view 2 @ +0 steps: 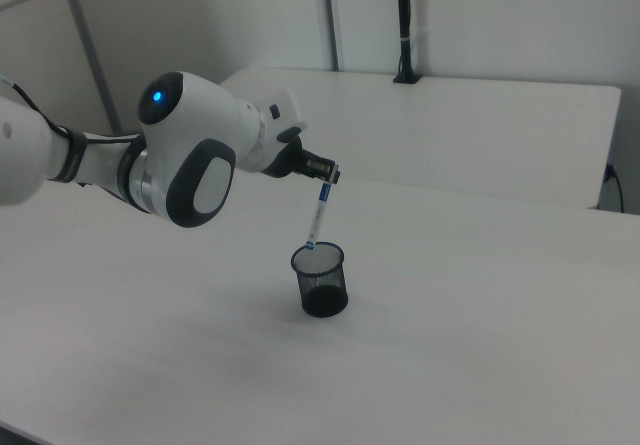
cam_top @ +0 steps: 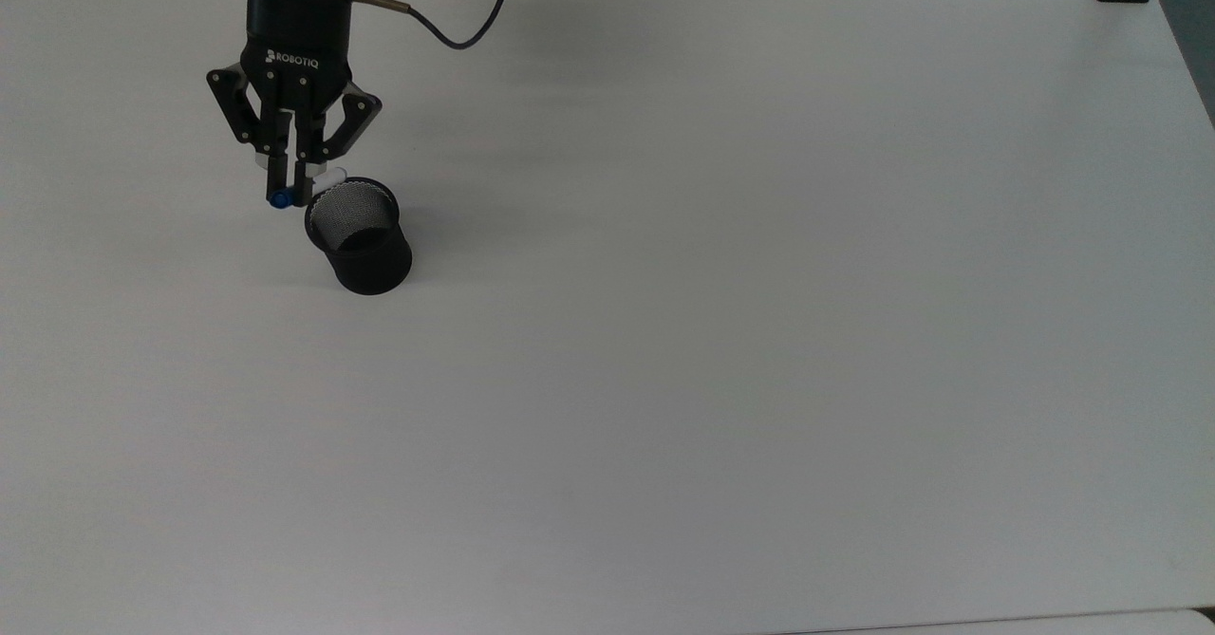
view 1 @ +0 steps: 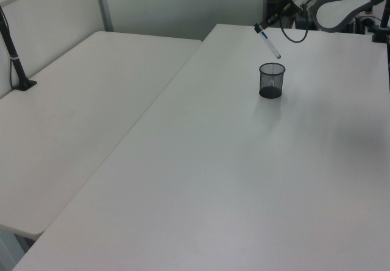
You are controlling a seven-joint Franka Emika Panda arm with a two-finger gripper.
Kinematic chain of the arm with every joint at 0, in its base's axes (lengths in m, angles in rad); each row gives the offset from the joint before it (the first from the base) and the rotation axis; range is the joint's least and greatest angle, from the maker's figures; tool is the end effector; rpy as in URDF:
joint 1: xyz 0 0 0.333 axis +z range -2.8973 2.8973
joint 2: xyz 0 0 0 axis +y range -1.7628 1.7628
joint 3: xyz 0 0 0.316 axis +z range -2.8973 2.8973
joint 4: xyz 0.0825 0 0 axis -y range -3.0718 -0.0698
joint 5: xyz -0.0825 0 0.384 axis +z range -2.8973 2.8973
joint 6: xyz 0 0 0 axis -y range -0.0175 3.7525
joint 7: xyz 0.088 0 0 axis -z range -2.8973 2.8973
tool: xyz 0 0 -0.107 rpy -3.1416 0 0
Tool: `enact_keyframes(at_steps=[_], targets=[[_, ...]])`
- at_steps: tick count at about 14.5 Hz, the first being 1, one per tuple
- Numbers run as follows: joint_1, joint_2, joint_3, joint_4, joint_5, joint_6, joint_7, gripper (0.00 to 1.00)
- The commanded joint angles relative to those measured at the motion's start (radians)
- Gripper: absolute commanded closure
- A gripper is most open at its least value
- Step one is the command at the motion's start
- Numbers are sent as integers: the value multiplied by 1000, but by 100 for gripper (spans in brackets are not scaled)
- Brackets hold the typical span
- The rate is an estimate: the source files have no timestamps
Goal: Insert the marker
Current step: 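Carry the held marker over the black mesh cup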
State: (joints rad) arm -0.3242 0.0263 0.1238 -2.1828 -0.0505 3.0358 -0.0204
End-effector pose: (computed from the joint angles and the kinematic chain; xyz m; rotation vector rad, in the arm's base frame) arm 0.5755 -0.1135 0.4765 2.7736 -0.1855 1.2083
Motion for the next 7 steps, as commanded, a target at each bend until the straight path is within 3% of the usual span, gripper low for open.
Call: enact_keyframes(at_steps=[1,7], targets=[[4,38,-3,-22,18,50,-39,100],[5,70,-3,-28,17,94,-41,100]])
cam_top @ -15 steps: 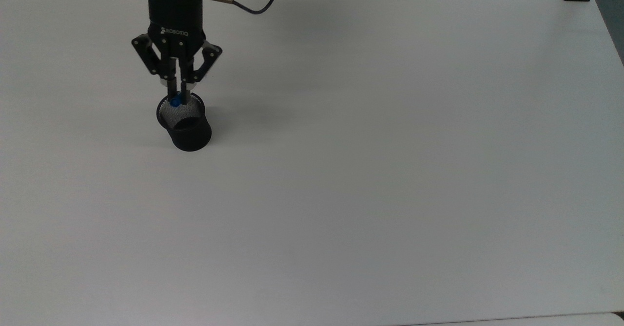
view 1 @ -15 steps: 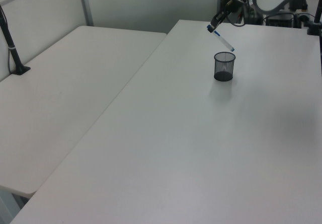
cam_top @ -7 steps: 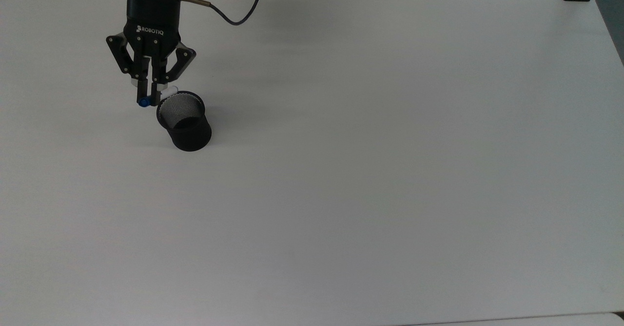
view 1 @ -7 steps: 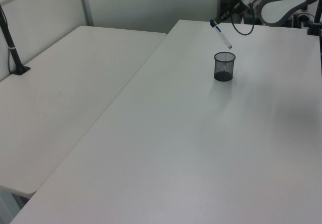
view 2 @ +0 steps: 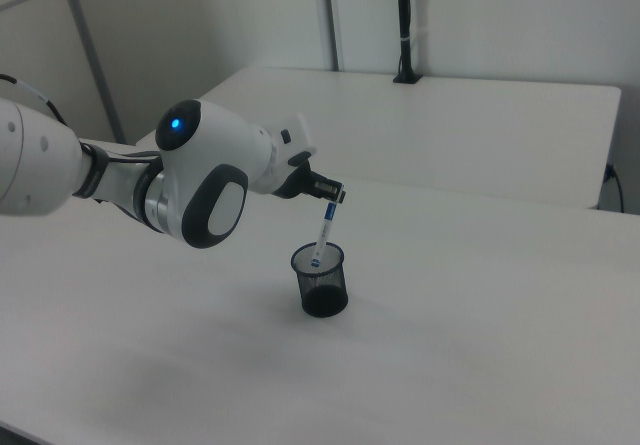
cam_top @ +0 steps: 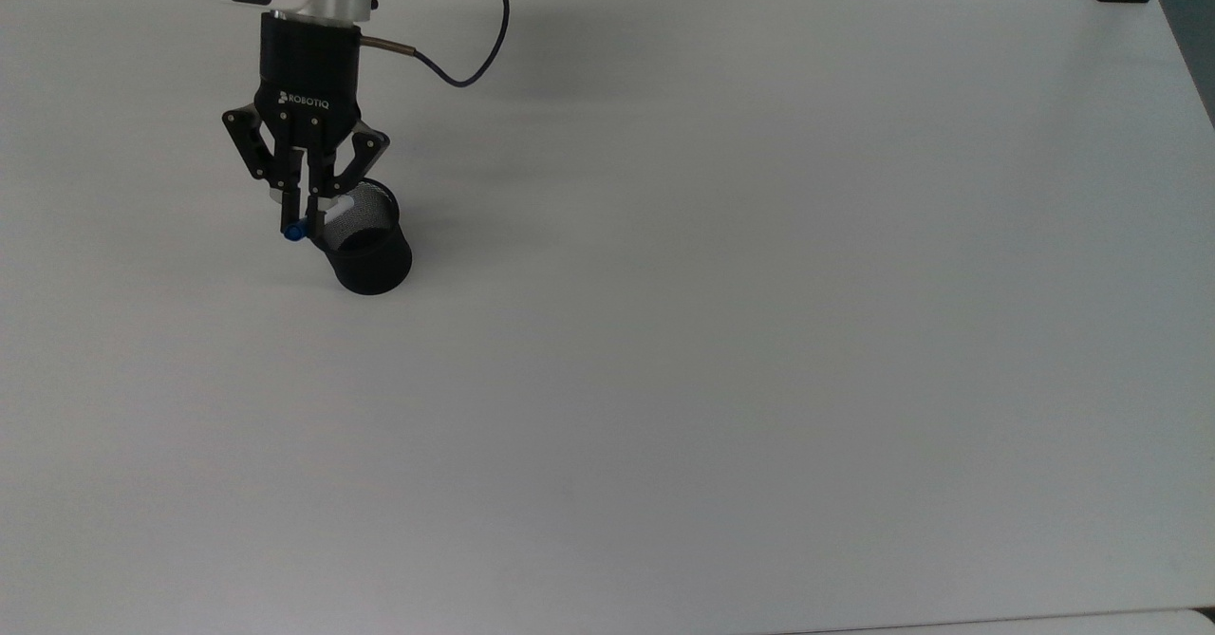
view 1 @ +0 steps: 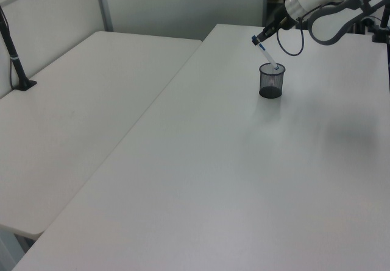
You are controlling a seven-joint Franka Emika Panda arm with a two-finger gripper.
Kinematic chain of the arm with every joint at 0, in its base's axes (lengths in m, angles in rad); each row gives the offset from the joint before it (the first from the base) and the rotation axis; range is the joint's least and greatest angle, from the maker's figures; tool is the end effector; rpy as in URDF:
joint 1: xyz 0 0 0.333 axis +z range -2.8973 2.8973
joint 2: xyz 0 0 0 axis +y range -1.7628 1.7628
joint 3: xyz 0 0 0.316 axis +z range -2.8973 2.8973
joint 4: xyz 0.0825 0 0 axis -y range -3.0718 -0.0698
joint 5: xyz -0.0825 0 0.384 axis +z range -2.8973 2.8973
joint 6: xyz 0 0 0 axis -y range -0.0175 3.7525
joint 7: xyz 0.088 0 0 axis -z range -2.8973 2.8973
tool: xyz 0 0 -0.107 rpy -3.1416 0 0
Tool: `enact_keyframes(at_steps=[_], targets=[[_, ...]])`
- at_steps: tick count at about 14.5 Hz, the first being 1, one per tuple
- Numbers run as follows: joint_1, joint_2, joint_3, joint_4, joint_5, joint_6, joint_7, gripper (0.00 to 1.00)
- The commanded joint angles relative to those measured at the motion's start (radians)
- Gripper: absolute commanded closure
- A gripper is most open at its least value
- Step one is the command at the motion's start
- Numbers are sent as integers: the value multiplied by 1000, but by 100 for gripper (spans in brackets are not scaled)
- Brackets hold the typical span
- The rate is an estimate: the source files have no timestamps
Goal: Insert the marker
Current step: 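Carry the held marker over the black mesh cup, then lower the marker tip-first into the mesh cup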
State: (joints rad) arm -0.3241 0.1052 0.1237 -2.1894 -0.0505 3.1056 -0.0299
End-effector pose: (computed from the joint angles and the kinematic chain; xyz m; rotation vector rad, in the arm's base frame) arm 0.5842 -0.1161 0.4366 2.7917 -0.1776 1.1925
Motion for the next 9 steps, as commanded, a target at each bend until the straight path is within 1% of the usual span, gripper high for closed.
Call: enact_keyframes(at_steps=[1,4,7,9], targets=[[4,-10,-3,-39,17,22,-56,100],[4,-16,-3,-84,17,-11,-166,100],[4,-18,-3,-87,15,-54,-182,100],[4,-21,-3,-87,15,-100,-218,100]])
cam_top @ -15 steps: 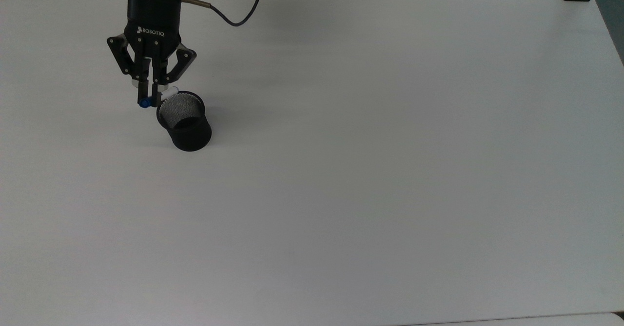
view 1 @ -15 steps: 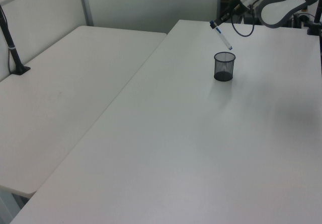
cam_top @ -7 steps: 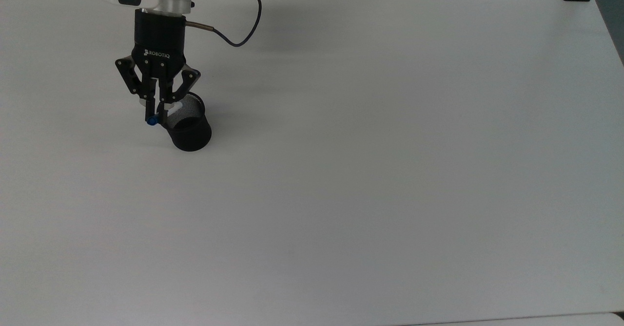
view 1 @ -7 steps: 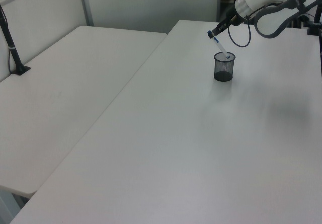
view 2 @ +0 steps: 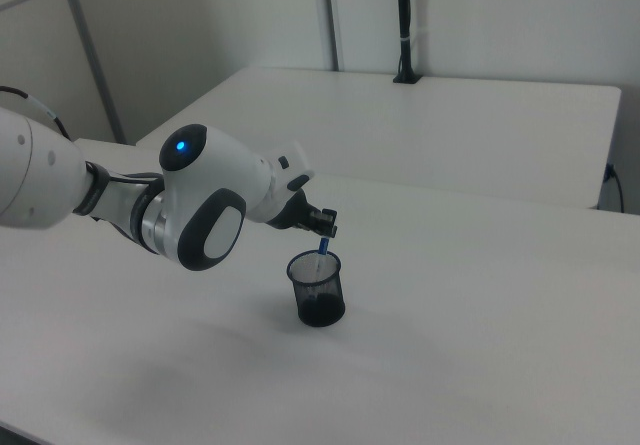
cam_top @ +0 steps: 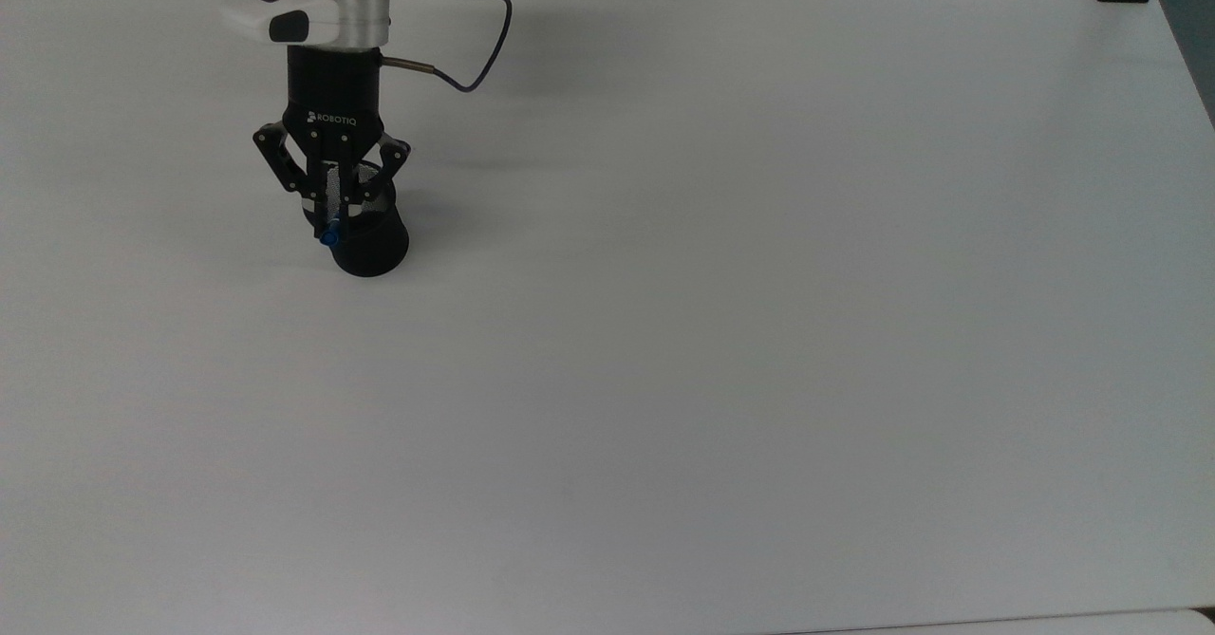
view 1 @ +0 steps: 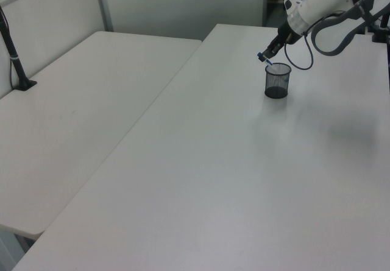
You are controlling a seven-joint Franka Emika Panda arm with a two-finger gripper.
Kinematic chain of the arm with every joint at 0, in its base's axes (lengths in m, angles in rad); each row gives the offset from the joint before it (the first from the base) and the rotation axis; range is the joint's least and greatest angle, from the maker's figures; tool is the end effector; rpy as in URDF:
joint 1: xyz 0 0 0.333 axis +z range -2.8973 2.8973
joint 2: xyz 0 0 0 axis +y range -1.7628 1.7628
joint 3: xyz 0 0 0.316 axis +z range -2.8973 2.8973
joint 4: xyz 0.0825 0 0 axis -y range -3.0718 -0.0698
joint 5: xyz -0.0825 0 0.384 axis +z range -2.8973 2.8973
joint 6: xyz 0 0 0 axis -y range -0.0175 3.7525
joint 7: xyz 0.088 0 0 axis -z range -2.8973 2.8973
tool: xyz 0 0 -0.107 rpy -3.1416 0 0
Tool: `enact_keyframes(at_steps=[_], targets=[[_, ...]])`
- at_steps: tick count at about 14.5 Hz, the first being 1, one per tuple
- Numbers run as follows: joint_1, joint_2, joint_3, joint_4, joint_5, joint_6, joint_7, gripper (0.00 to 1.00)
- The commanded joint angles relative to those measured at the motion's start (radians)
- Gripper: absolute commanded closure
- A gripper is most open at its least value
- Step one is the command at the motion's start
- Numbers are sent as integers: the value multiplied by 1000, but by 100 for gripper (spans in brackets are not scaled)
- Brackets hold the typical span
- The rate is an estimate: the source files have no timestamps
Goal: Insert the marker
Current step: 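Lower the marker tip-first into the mesh cup, then open the gripper to release the marker and raise it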
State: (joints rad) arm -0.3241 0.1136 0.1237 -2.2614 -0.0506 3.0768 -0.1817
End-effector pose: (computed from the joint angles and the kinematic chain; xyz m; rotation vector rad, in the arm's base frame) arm 0.5687 -0.1127 0.3938 2.8263 0.0349 1.0152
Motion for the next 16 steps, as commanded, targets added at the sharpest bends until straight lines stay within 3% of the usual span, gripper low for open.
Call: enact_keyframes(at_steps=[1,3,6,7,11,13,15,16], targets=[[4,-29,-3,-15,15,-84,-73,100],[4,-28,-1,-12,15,-86,-67,95],[2,-34,-1,-6,18,-92,-59,49],[2,-35,-3,-4,18,-92,-58,41],[0,-48,-1,20,20,-101,-5,30],[-1,-61,-1,32,20,-130,27,16],[-1,-103,-1,97,20,-273,70,0],[0,-117,-1,127,20,-350,73,0]])
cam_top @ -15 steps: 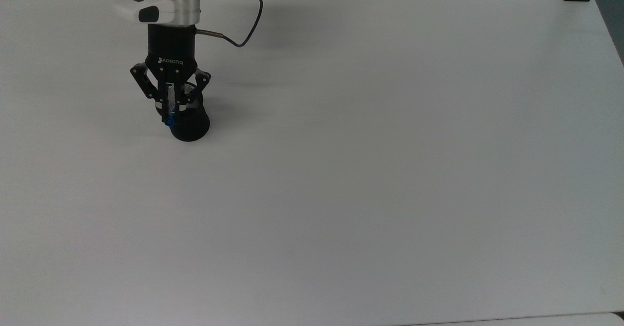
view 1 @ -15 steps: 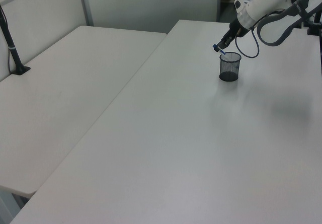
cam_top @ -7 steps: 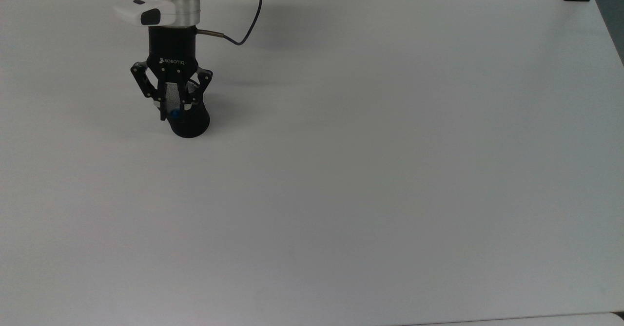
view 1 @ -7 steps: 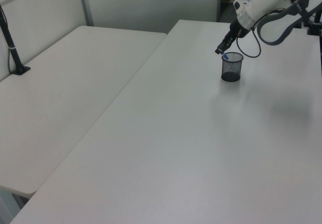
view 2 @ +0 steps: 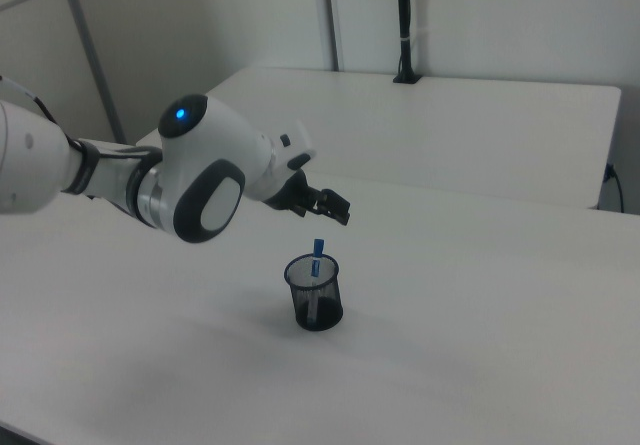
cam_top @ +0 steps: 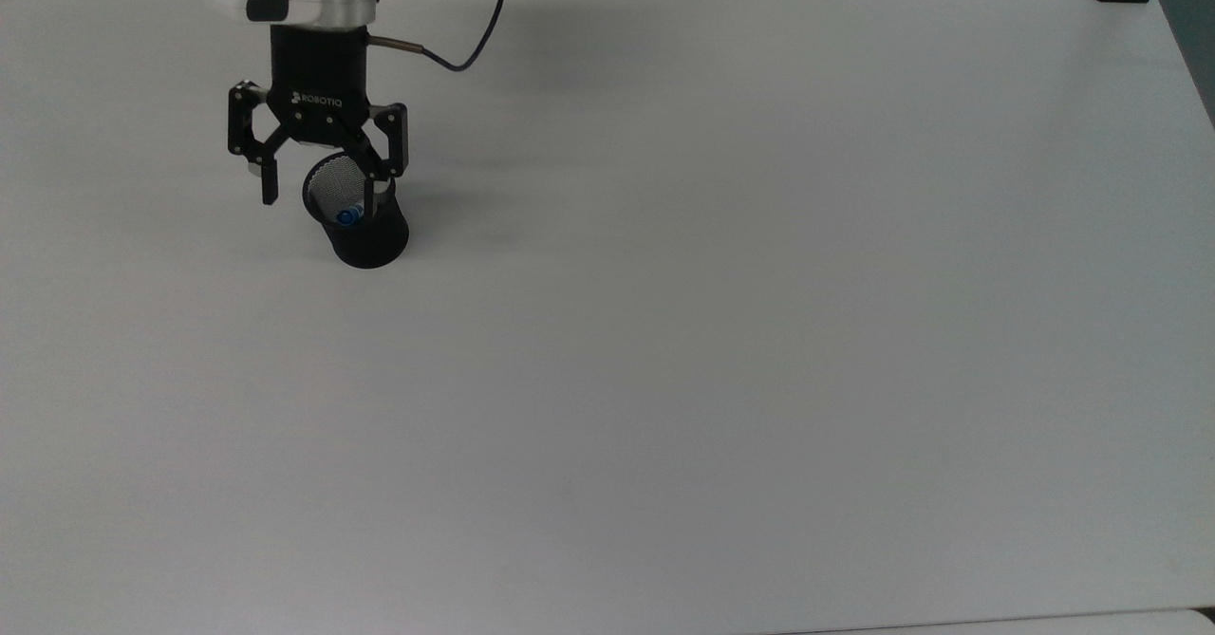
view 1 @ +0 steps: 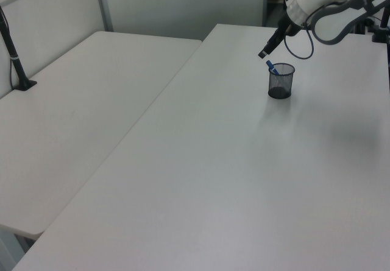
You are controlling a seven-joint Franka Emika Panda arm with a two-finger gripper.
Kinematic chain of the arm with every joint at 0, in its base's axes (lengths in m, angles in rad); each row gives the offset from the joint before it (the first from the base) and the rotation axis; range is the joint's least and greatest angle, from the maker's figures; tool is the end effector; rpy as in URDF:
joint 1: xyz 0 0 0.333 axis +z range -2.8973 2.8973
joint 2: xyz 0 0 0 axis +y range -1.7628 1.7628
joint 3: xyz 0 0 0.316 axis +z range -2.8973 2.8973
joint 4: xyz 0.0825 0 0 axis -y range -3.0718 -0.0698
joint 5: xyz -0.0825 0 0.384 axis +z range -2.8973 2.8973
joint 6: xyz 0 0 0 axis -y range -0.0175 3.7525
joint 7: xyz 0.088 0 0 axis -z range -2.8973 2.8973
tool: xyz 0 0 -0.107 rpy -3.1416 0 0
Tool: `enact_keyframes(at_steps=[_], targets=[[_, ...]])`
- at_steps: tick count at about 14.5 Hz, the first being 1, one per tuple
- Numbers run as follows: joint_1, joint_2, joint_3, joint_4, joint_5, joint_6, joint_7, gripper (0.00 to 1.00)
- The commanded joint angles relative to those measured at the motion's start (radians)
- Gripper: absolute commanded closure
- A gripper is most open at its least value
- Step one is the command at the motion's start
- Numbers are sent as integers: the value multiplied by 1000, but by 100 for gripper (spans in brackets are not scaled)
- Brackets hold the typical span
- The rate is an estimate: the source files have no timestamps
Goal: Insert the marker
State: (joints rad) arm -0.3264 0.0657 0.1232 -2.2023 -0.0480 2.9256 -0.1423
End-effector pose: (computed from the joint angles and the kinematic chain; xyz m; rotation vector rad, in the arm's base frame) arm 0.5738 -0.1161 0.4289 2.8573 -0.0294 0.9567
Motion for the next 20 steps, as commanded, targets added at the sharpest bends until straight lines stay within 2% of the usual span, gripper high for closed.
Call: enact_keyframes(at_steps=[1,6,8,11,13,15,16,17,20], targets=[[3,-87,1,109,17,-295,42,0],[17,-113,3,419,28,-933,141,0],[20,-148,6,464,69,-1089,145,0],[70,-173,-7,472,77,-1219,145,0],[137,-172,-51,484,77,-1281,147,0],[251,-167,-144,484,77,-1271,158,0],[288,-161,-175,484,77,-1261,168,0],[308,-159,-194,484,77,-1232,171,0],[317,-139,-200,483,70,-1165,164,0]])
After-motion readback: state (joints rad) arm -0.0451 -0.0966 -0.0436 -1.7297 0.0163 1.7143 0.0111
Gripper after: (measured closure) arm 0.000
